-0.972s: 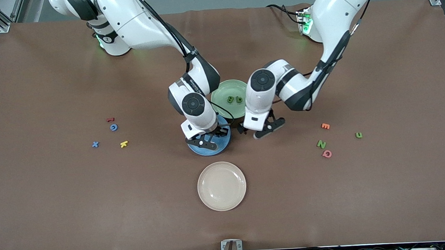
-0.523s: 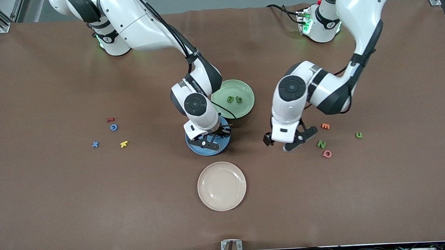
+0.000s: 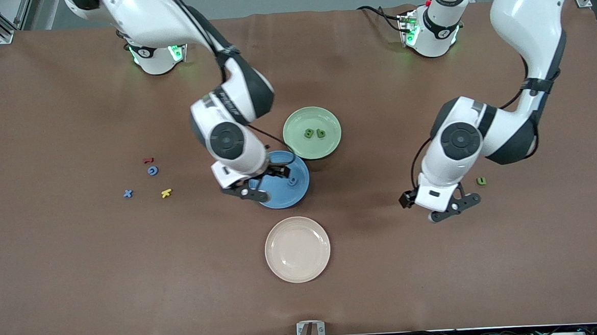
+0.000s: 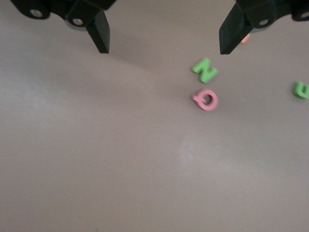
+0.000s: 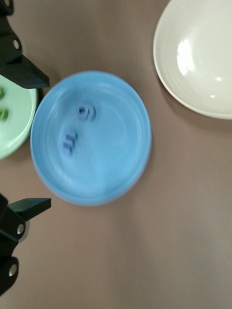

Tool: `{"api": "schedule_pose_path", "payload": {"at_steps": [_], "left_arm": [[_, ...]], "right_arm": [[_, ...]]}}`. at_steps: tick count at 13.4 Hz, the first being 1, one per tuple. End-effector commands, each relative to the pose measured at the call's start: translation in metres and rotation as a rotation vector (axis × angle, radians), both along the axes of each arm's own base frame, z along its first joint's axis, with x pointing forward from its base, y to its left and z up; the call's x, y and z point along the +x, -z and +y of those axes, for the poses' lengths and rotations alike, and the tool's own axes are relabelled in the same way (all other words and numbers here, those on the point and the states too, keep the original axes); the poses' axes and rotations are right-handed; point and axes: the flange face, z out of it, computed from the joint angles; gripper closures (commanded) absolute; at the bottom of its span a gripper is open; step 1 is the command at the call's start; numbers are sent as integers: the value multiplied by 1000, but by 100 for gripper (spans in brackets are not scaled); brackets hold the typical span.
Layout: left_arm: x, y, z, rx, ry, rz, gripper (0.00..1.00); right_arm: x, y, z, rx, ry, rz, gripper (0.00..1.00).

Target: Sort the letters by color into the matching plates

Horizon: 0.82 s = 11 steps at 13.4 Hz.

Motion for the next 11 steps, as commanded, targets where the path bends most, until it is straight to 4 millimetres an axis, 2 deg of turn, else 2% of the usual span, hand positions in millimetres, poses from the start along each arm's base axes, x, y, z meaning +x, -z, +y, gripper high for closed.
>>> {"api": "schedule_pose_path", "payload": {"at_steps": [1,6,9,11], "left_arm": [[2,-2,44,40,62,36,0],[10,-5,114,57,122,84,0],[7,9,131,50,180,118,0],[4,31,155,31,213,163,0]], "right_arm": [[-12,-7,-70,-3,-71,26,0],[-5,-3,-197,6,-201,40,0],[0,24,-276,45,-272,42,0],[-3,45,-314,53,-305,0,0]]}}
